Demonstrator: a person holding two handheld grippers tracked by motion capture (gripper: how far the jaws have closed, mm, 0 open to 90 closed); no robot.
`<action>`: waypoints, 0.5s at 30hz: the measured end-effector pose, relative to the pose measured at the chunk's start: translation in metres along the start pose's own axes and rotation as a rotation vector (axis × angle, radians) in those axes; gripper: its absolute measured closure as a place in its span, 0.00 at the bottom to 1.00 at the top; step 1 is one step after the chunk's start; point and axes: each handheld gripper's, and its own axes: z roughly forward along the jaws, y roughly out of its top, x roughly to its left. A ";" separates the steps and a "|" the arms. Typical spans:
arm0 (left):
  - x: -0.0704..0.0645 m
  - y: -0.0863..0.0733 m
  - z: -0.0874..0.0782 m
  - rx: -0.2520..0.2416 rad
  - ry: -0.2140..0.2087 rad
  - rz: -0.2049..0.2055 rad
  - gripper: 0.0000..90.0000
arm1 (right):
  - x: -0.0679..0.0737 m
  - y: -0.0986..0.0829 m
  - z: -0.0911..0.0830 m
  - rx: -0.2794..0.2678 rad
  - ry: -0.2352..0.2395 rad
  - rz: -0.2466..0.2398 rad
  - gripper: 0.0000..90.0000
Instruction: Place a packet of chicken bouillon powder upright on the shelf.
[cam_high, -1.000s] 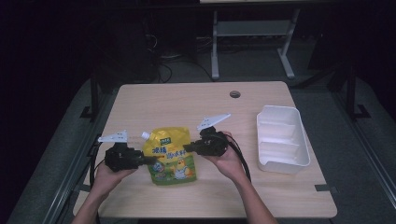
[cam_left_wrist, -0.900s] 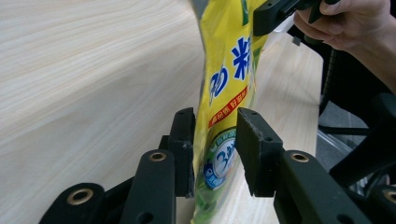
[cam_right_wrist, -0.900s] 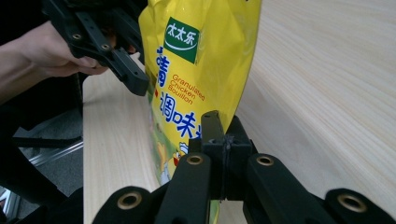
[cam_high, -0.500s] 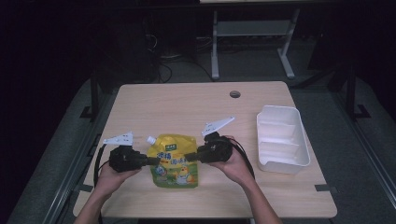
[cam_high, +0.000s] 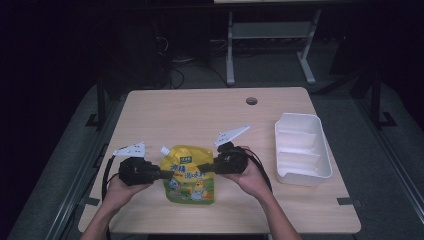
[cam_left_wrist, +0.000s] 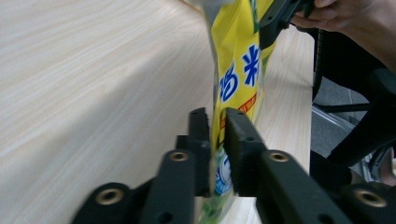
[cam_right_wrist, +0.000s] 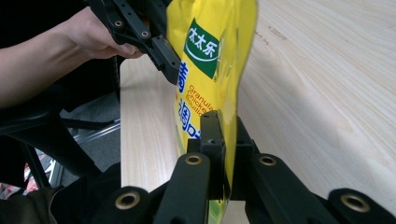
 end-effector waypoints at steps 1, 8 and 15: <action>0.000 0.000 0.000 0.000 0.000 0.000 0.84 | 0.000 0.000 0.000 0.000 0.000 0.000 0.98; -0.002 -0.012 -0.007 0.010 0.057 0.015 0.71 | 0.002 0.001 -0.012 -0.024 -0.010 -0.005 0.99; -0.007 -0.022 -0.005 0.050 0.104 0.046 0.65 | 0.002 0.004 -0.028 -0.032 -0.051 -0.007 0.99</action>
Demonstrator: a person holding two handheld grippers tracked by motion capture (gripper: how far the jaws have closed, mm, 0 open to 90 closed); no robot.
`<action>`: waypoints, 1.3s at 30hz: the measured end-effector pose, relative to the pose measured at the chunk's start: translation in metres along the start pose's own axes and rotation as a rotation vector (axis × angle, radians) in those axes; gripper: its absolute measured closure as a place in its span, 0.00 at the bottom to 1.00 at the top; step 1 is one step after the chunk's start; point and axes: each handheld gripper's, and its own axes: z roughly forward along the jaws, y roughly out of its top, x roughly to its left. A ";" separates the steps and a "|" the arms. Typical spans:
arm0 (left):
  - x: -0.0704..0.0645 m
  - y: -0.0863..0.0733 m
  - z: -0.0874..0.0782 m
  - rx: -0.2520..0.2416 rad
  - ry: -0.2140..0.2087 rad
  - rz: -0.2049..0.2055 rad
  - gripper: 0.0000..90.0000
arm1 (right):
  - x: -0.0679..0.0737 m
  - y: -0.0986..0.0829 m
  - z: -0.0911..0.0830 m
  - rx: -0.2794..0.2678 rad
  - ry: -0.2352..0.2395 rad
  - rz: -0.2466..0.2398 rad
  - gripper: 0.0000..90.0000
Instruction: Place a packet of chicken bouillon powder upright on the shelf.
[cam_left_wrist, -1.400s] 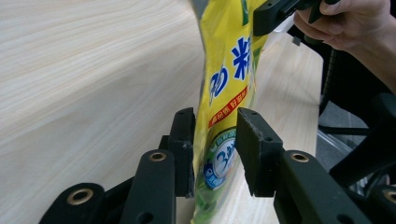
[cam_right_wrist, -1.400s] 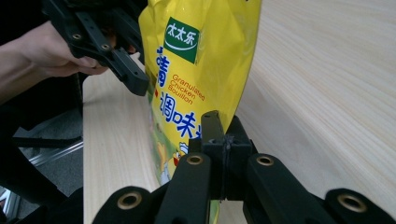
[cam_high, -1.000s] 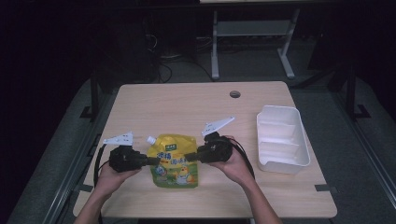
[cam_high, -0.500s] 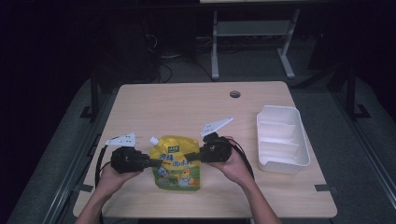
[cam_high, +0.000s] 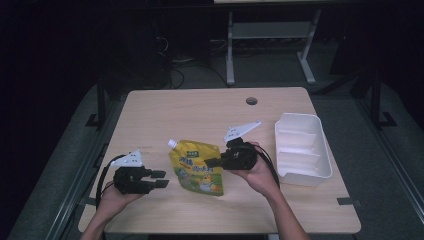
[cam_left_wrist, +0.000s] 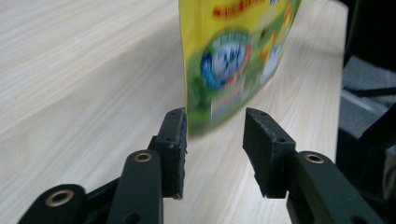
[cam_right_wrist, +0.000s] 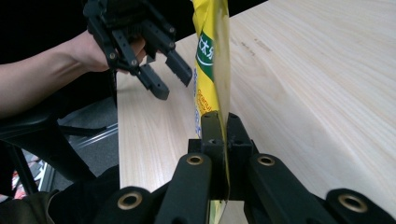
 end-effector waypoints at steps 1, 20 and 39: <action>0.000 -0.001 0.000 0.007 0.008 0.006 0.65 | 0.000 0.000 0.000 0.000 0.000 0.000 0.99; -0.001 -0.015 0.001 0.012 0.071 0.013 0.51 | -0.003 0.006 -0.033 -0.021 -0.057 -0.011 0.99; 0.000 -0.019 0.003 0.011 0.112 0.004 0.35 | -0.008 0.007 -0.075 -0.060 -0.118 -0.007 0.99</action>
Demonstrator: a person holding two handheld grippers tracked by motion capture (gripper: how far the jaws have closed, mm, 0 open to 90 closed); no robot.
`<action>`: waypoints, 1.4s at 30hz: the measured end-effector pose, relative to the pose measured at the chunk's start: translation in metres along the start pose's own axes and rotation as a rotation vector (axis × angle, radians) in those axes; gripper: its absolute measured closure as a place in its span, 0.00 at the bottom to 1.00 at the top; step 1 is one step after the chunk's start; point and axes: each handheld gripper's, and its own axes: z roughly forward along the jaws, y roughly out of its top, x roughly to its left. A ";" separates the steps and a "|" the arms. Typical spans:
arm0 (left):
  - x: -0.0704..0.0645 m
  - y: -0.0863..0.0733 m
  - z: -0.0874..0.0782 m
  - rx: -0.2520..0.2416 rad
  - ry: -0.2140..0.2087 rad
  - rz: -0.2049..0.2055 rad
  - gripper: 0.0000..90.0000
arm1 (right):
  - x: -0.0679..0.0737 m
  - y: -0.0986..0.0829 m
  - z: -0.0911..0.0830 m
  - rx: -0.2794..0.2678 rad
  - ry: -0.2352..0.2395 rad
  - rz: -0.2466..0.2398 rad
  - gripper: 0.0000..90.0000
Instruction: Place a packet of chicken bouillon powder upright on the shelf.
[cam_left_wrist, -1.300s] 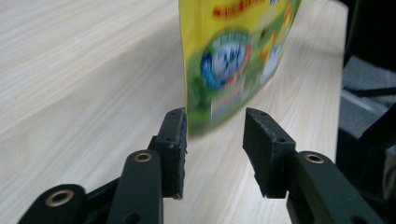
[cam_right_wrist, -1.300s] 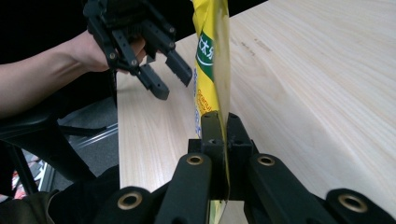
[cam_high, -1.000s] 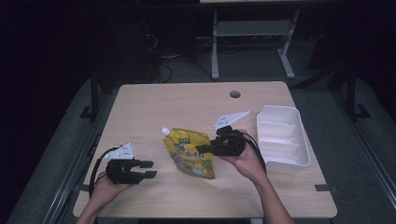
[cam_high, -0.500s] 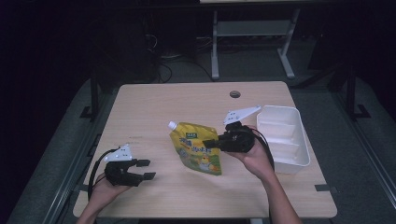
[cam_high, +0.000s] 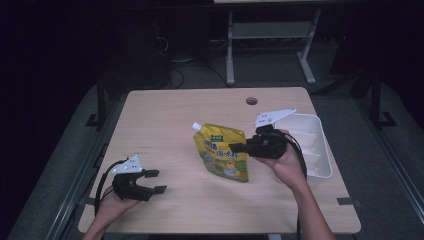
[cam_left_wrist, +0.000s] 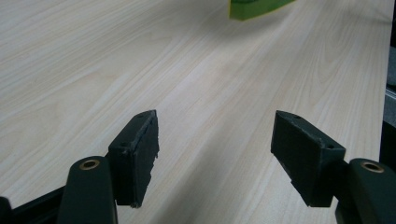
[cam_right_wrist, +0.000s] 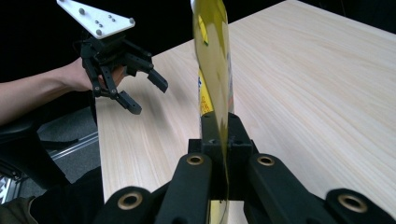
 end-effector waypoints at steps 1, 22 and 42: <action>0.000 0.000 0.000 0.000 0.001 0.000 0.35 | -0.001 0.000 -0.003 -0.003 -0.004 -0.002 0.99; 0.002 -0.003 0.001 0.008 0.005 -0.006 0.33 | -0.019 -0.004 -0.056 -0.042 -0.106 0.033 0.99; 0.004 -0.004 0.002 0.002 0.007 -0.017 0.31 | -0.038 -0.005 -0.101 -0.046 -0.217 0.071 0.99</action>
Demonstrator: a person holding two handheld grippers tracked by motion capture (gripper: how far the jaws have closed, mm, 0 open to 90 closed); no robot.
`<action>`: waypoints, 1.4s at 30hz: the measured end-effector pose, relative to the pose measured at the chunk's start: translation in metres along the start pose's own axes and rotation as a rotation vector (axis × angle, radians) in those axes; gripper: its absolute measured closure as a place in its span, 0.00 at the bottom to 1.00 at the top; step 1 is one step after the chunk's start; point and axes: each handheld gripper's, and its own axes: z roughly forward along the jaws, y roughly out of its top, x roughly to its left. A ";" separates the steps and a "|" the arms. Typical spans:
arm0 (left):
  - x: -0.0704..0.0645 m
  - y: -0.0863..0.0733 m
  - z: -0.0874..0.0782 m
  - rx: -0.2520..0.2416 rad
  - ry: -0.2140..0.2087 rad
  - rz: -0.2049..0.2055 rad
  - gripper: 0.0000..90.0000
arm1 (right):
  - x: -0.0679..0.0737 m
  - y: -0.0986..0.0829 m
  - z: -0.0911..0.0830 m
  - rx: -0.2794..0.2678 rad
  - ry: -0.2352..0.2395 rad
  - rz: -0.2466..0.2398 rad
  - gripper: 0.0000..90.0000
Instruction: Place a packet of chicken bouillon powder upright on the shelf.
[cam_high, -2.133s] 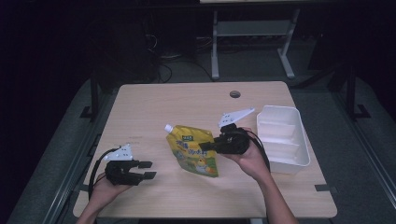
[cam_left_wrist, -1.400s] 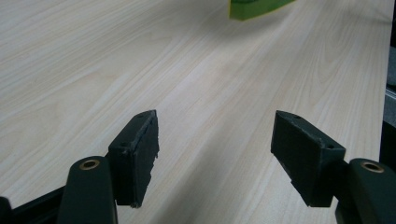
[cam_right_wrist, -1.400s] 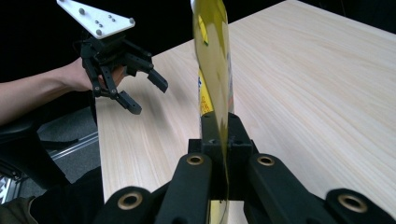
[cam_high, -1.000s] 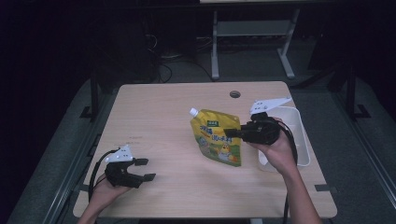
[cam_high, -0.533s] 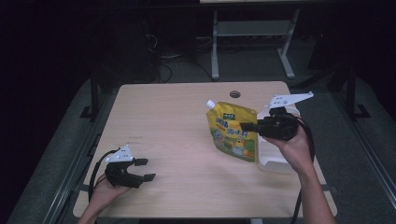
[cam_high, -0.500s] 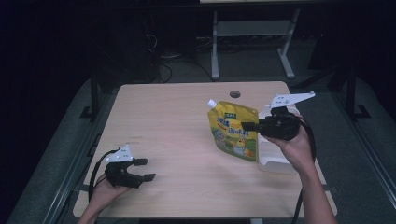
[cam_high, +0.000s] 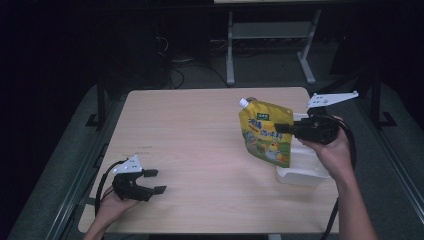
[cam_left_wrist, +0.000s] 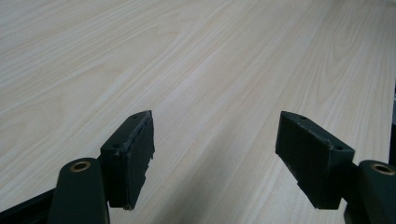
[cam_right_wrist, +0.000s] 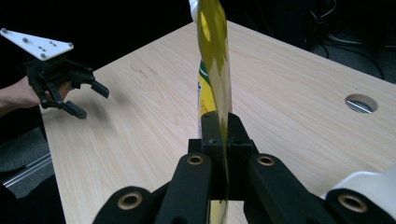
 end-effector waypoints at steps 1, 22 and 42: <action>0.000 0.000 0.000 0.000 0.000 0.000 0.31 | -0.001 0.000 -0.002 -0.002 -0.003 0.004 0.99; 0.001 0.000 0.001 -0.005 -0.005 -0.010 0.30 | -0.020 -0.021 -0.044 -0.027 -0.085 0.052 0.99; 0.000 0.000 0.003 -0.003 -0.006 -0.012 0.30 | -0.032 -0.040 -0.068 -0.025 -0.133 0.085 0.99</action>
